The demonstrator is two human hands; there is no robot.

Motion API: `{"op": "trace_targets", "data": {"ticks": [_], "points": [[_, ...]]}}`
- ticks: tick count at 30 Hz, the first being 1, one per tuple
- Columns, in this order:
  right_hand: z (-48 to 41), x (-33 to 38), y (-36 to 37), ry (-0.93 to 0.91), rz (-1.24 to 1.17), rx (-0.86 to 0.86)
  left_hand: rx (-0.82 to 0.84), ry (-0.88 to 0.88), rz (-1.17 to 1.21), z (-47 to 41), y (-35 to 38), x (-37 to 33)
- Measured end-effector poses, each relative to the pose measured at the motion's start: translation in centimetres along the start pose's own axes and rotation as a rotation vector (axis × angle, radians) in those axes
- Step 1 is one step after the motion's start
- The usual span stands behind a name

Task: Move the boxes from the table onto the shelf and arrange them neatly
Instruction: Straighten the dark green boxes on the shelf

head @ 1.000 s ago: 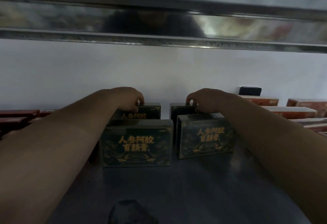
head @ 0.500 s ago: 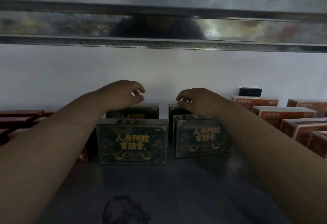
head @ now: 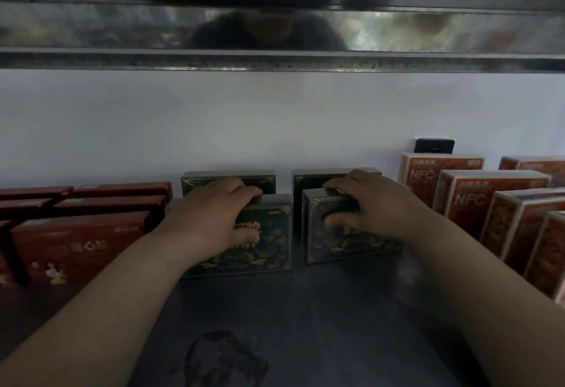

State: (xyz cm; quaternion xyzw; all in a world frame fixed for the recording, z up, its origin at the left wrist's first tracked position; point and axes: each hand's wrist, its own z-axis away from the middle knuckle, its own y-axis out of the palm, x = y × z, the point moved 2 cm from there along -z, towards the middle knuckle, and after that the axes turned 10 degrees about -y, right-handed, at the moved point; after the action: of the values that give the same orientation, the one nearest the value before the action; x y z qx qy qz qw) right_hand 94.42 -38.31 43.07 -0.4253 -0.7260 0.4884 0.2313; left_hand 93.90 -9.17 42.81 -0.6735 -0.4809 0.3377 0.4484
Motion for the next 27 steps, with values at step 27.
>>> {"op": "trace_targets", "data": {"ticks": [27], "points": [[0.5, -0.3, -0.3, -0.004, -0.041, -0.040, -0.120, -0.052, -0.063, 0.5, 0.9, 2.5]]}}
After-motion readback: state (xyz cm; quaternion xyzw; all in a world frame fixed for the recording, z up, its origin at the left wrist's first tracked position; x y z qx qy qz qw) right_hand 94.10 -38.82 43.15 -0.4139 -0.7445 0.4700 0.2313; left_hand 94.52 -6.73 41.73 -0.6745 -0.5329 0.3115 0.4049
